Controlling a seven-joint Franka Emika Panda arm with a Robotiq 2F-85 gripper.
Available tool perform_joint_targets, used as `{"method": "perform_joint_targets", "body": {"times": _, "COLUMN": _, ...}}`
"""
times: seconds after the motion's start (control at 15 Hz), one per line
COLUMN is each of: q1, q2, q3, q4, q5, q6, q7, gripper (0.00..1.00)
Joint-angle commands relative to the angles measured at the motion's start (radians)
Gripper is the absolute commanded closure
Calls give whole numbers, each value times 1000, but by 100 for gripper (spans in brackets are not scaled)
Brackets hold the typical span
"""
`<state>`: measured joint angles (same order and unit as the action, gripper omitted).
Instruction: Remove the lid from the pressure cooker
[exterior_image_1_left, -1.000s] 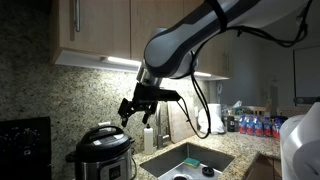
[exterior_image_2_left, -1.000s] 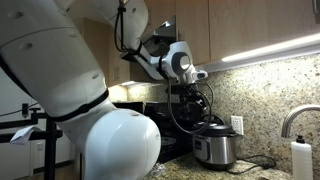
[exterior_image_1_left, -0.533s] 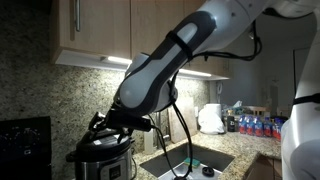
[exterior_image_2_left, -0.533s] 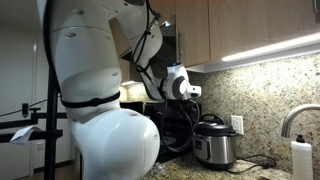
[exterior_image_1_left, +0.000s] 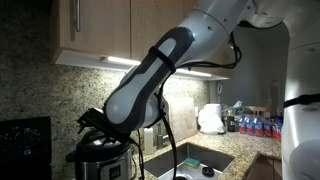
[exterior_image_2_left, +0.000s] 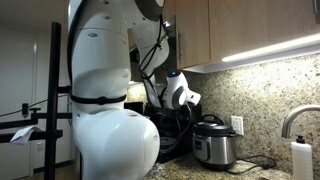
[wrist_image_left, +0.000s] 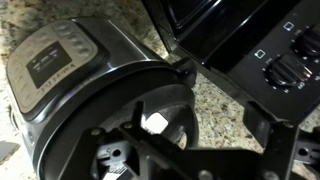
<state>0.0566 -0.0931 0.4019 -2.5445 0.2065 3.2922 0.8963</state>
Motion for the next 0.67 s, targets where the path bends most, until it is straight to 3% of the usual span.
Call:
{"method": "perform_joint_targets", "body": {"times": 0.0, "q1": 19, "q2": 19, "q3": 28, "q4": -50, "q5": 63, "q6": 244, "q7": 71, "gripper": 0}}
{"method": "perform_joint_targets", "body": {"times": 0.07, "q1": 104, "q2": 45, "q3": -39, "q4": -45, "q5": 101, "q6": 319, "q7": 50, "gripper": 0}}
{"method": "perform_joint_targets", "body": {"times": 0.13, "q1": 108, "q2": -45, "q3": -54, "q4": 14, "q5": 120, "q6": 200, "q7": 63, "gripper": 0}}
{"method": "perform_joint_targets", "body": {"times": 0.53, "q1": 185, "q2": 44, "q3": -102, "q4": 206, "q5": 261, "q6": 159, "q7": 134, "gripper": 0}}
{"method": "perform_joint_targets", "body": {"times": 0.6, "q1": 195, "q2": 97, "q3": -93, "q4": 216, "q5": 217, "q6": 190, "q7": 220, "gripper": 0}}
